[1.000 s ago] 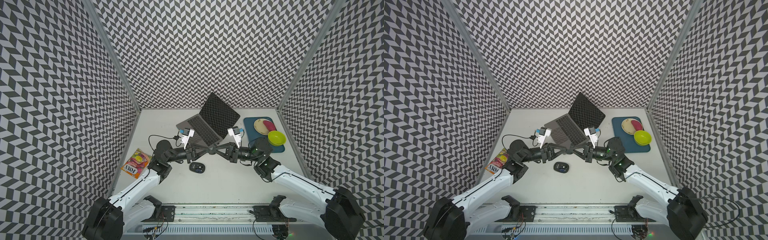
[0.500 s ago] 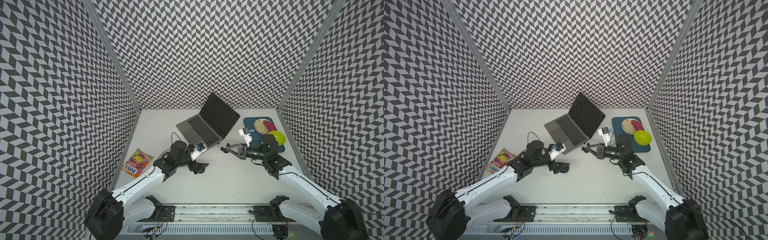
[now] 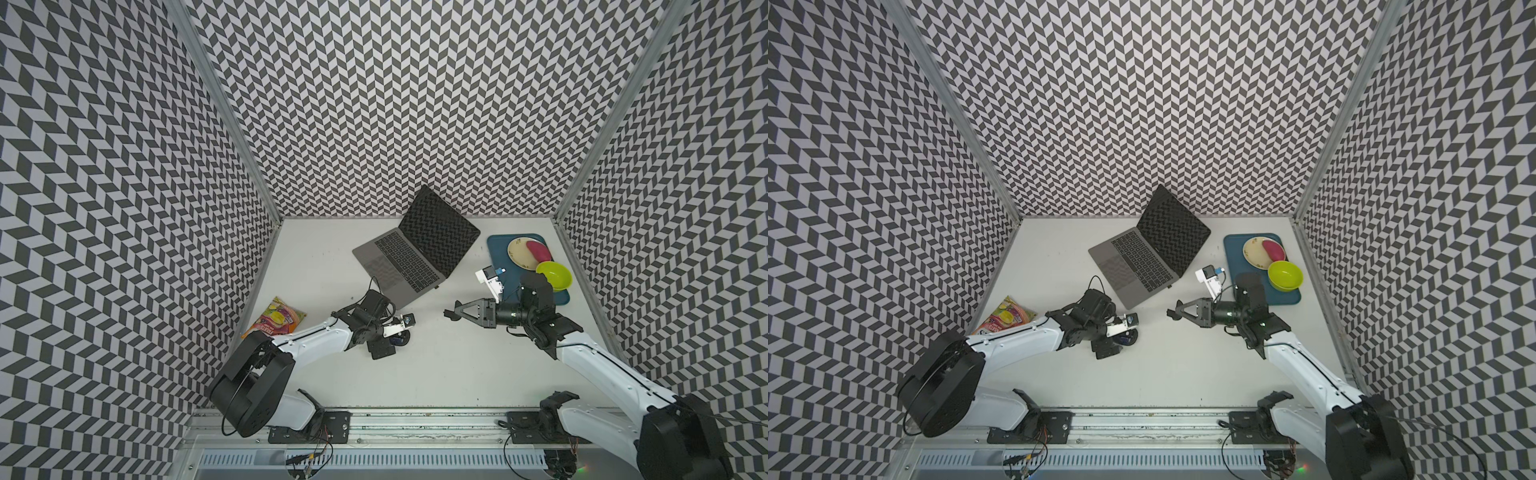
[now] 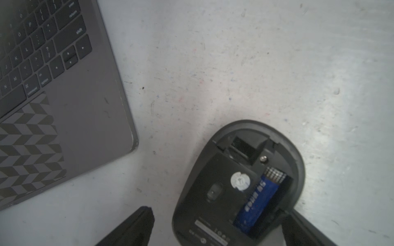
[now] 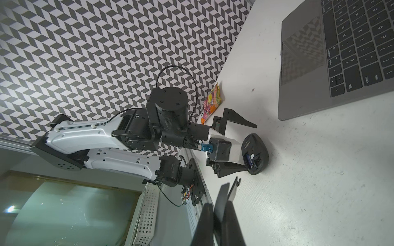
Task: Insert the wireless mouse receiver into the laptop
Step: Pick up the mouse from the center of the board, then close the lid on the mouse.
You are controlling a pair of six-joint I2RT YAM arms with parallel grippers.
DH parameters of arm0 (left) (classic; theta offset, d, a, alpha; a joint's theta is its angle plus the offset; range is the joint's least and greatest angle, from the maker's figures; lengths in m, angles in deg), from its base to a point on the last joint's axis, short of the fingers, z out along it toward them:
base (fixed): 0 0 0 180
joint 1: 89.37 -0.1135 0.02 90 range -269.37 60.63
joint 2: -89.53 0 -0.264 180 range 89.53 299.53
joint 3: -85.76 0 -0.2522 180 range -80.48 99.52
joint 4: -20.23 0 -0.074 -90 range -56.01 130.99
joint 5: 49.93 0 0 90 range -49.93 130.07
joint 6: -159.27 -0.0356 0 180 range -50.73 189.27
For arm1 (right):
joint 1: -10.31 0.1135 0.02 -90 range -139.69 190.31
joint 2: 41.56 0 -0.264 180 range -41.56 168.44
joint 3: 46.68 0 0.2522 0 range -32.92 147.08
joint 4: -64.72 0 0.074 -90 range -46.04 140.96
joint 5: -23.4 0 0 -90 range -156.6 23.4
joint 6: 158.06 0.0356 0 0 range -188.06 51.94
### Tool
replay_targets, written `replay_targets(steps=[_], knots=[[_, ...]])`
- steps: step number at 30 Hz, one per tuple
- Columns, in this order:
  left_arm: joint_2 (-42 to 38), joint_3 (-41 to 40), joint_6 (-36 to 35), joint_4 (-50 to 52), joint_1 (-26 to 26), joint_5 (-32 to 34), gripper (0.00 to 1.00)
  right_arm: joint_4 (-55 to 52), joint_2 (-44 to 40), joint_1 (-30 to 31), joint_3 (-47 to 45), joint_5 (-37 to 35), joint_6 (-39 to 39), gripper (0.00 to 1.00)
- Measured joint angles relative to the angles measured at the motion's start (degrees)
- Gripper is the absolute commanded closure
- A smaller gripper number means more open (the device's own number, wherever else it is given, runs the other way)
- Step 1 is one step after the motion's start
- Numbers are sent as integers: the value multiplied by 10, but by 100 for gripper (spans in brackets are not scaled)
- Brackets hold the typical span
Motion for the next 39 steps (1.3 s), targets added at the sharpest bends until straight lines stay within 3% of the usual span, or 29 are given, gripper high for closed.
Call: replay_targets(steps=[3,14,24,39], knots=[[7,3,1,5,0,-8,20,0,8,0,-3,5,-2,99],[16,7,24,12,0,-36,42,37,97,33,-28,6,-3,98],[23,5,39,-3,23,-48,45,129,251,125,9,6,6,98],[30,5,38,-17,31,-54,47,146,391,148,92,27,-8,99]])
